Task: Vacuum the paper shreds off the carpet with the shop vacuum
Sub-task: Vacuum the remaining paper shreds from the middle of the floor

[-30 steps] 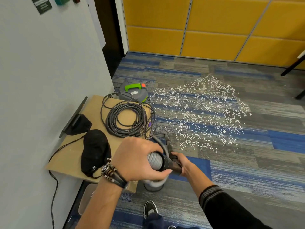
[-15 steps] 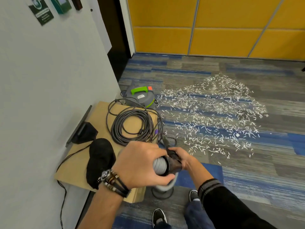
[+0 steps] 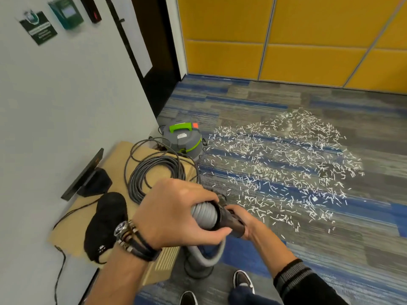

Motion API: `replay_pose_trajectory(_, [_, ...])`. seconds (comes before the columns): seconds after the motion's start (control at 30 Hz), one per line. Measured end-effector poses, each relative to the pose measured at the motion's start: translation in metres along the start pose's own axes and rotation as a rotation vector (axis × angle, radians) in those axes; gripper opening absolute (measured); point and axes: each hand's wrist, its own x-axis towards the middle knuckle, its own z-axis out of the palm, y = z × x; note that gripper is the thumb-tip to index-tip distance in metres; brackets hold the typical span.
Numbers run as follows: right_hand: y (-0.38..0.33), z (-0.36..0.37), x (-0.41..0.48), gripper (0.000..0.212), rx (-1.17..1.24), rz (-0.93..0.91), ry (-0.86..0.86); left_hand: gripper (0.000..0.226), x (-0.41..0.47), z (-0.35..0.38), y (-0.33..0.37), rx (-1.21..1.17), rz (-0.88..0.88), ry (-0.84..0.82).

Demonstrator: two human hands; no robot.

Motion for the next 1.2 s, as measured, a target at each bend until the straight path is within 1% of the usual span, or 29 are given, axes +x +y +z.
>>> replay_pose_trajectory(0.1, [-0.024,-0.004,0.003,0.038,-0.049,-0.002,-0.031,0.039,0.016,0.006,0.011,0.065,-0.017,0.017])
replay_pose_trajectory(0.2, [-0.035,-0.006,0.009,0.033,-0.136,0.04,-0.102,0.04,0.035,0.021,0.022,0.098,-0.052,-0.038])
replay_pose_trajectory(0.27, [-0.03,-0.01,0.01,0.038,-0.185,0.06,-0.102,0.04,0.045,0.028,0.025,0.079,-0.074,-0.069])
replay_pose_trajectory(0.37, [-0.02,-0.029,-0.002,0.035,-0.157,0.101,-0.101,0.04,0.055,0.041,0.038,0.032,-0.077,-0.115])
replay_pose_trajectory(0.43, [-0.019,-0.045,-0.006,0.034,-0.127,0.078,-0.105,0.04,0.063,0.049,0.048,0.022,-0.052,-0.126])
replay_pose_trajectory(0.53, [-0.033,-0.064,0.0,0.045,-0.078,0.007,-0.133,0.04,0.079,0.053,0.054,0.03,-0.033,-0.087])
replay_pose_trajectory(0.6, [-0.044,-0.072,0.013,0.049,-0.084,-0.01,-0.093,0.04,0.086,0.051,0.052,0.05,-0.036,-0.095])
replay_pose_trajectory(0.63, [-0.047,-0.074,0.014,0.048,-0.091,-0.007,-0.072,0.04,0.087,0.05,0.051,0.06,-0.04,-0.111])
replay_pose_trajectory(0.7, [-0.05,-0.075,0.01,0.04,-0.068,0.021,-0.047,0.04,0.087,0.05,0.047,0.066,-0.053,-0.135])
replay_pose_trajectory(0.77, [-0.051,-0.075,0.005,0.03,-0.03,0.057,-0.078,0.04,0.087,0.054,0.045,0.022,-0.076,-0.139])
replay_pose_trajectory(0.83, [-0.047,-0.076,0.007,0.028,-0.016,0.086,-0.088,0.041,0.087,0.056,0.045,-0.01,-0.079,-0.145])
replay_pose_trajectory(0.97, [-0.06,-0.068,-0.001,0.021,-0.045,0.059,-0.118,0.036,0.085,0.045,0.039,-0.003,-0.073,-0.081])
replay_pose_trajectory(1.03, [-0.076,-0.06,-0.004,0.022,-0.095,0.038,-0.133,0.035,0.083,0.039,0.029,0.022,-0.072,-0.038])
replay_pose_trajectory(1.13, [-0.093,-0.041,0.002,0.024,-0.196,0.033,-0.144,0.041,0.076,0.039,0.013,0.048,-0.067,-0.032])
replay_pose_trajectory(1.2, [-0.102,-0.026,0.011,0.031,-0.283,0.018,-0.136,0.043,0.072,0.042,-0.001,0.047,-0.076,-0.036])
